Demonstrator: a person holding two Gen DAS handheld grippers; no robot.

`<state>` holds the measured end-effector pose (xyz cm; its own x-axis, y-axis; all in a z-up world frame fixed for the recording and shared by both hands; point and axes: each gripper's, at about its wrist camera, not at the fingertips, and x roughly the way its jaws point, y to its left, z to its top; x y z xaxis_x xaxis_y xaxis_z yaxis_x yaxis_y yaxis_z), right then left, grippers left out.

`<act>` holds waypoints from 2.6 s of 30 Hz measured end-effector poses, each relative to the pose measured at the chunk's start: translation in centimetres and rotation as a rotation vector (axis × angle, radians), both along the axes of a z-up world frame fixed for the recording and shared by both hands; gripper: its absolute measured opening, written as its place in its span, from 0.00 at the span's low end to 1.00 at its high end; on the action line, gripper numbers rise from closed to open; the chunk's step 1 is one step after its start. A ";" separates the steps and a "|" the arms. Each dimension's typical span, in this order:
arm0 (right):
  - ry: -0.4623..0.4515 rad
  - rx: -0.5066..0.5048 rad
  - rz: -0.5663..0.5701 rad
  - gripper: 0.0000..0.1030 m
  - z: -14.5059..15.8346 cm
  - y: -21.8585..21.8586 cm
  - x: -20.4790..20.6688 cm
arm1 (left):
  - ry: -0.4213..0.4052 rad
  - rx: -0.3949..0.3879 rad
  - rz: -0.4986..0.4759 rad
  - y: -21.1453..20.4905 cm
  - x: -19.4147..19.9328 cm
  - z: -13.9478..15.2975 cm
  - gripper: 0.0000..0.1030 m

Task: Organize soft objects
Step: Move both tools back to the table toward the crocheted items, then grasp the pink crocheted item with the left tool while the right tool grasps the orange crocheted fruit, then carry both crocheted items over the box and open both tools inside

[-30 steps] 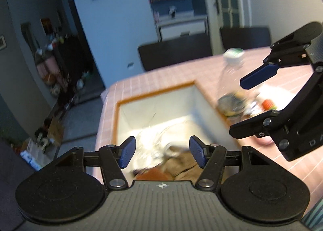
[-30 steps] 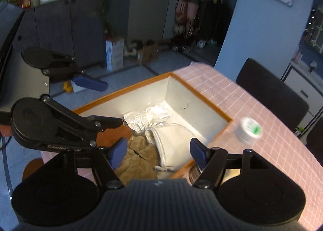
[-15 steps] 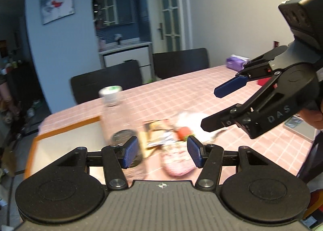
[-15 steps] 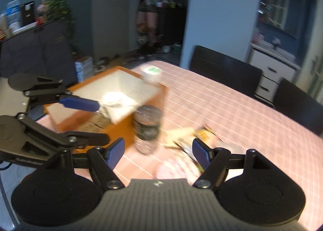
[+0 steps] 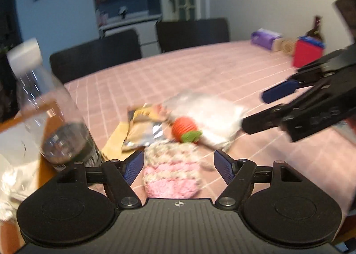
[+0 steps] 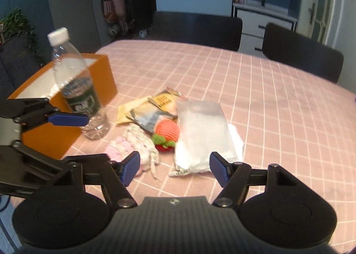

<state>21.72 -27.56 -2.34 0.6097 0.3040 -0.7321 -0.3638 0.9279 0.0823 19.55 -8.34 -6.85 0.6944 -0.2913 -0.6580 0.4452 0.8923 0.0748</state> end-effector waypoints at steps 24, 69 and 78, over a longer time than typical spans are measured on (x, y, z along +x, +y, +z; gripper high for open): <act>-0.121 -0.105 0.168 0.55 -3.7 3.6 2.7 | -0.029 0.006 0.136 -0.5 1.2 -5.7 0.65; -0.030 -0.031 0.163 0.40 1.0 4.3 -1.9 | -0.183 -0.185 0.131 4.1 -9.3 4.0 0.20; -0.134 -0.004 0.281 0.40 6.3 7.2 -6.0 | -0.288 -0.132 0.141 7.8 -13.0 8.0 0.20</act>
